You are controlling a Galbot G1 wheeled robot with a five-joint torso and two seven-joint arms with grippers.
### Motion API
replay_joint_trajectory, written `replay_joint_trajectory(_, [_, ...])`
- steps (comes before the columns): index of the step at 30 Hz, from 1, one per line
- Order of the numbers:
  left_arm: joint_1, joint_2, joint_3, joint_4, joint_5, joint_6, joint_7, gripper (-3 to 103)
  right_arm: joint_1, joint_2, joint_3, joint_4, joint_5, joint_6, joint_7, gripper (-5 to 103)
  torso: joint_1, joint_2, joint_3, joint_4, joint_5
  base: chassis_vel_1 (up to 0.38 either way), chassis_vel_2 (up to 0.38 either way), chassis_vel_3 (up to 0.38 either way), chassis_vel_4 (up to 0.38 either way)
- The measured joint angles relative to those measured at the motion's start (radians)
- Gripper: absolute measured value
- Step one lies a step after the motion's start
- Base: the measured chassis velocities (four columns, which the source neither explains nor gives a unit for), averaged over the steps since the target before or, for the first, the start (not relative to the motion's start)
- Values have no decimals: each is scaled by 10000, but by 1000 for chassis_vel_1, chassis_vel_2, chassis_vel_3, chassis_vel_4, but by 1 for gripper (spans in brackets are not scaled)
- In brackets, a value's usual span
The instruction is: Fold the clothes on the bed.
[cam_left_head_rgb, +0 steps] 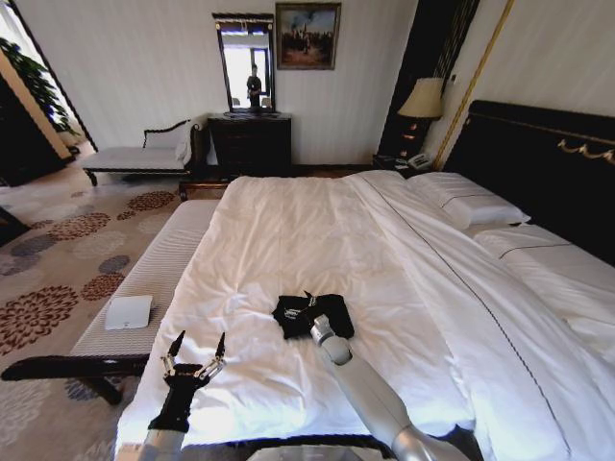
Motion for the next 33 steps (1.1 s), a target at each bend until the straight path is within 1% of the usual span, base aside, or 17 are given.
replay_joint_trajectory(2, [0,0,0,0,0,1,0,100,-17,-15,19,50,14,9,12,100,0,0,0,0,0,0,0,0,0])
replay_joint_trajectory(5, [-1,0,0,0,0,0,0,100,-442,-371,610,959,592,312,198,100,0,0,0,0,1,0,0,0,0])
replay_joint_trajectory(7, [-1,0,-1,0,0,0,0,100,-553,-447,768,1127,693,370,222,100,0,0,0,1,1,0,0,0,0])
replay_joint_trajectory(8, [-1,0,0,0,1,1,0,100,-895,-688,1260,1473,769,479,238,100,0,0,-1,1,2,0,0,0,0])
replay_joint_trajectory(10, [-1,0,0,-1,0,1,0,100,-1057,-803,1494,1592,749,553,238,100,0,0,0,0,0,0,0,0,0])
replay_joint_trajectory(11, [0,0,0,0,0,1,0,100,-1477,-1132,2024,1829,716,720,239,100,0,0,-1,-2,2,0,0,0,0])
replay_joint_trajectory(13, [0,0,0,0,0,1,0,100,-1595,-1232,2158,1905,734,760,264,100,0,0,-1,0,2,0,0,0,0])
replay_joint_trajectory(15, [0,0,0,0,0,1,0,100,-2298,-1675,2841,2416,917,966,511,100,0,0,-1,-2,3,0,0,0,0])
replay_joint_trajectory(16, [0,0,0,0,0,1,0,100,-2298,-1675,2841,2416,917,966,511,100,0,0,-1,-2,3,0,0,0,0])
replay_joint_trajectory(18, [-1,0,0,0,1,1,0,100,-2970,-1912,3659,2797,748,1206,600,100,0,0,-1,-2,0,0,0,0,0])
replay_joint_trajectory(20, [-1,0,0,0,1,1,0,100,-3453,-1967,4256,3031,522,1454,697,100,0,1,-1,-3,2,0,0,0,0])
replay_joint_trajectory(21, [-1,0,0,0,1,1,0,100,-3453,-1967,4256,3031,522,1454,697,100,0,1,-1,-3,2,0,0,0,0])
replay_joint_trajectory(23, [0,0,0,0,0,1,0,100,-4049,-1915,4997,3395,410,1653,815,100,-1,1,-1,-2,0,0,0,0,0])
replay_joint_trajectory(27, [0,0,0,0,0,1,-1,100,-5117,-1853,6201,4083,681,1807,732,100,-2,1,-2,-2,-1,0,0,0,0])
replay_joint_trajectory(28, [0,0,0,0,0,1,-1,100,-5117,-1853,6201,4083,681,1807,732,100,-2,1,-2,-2,-1,0,0,0,0])
replay_joint_trajectory(30, [0,0,0,0,0,1,0,100,-5804,-1870,6831,4443,890,1943,602,100,-2,1,-1,-3,2,0,0,0,0])
replay_joint_trajectory(33, [0,0,1,0,0,1,0,100,-6297,-1855,7208,4724,1119,2038,551,100,-2,1,-2,-1,-2,0,0,0,0])
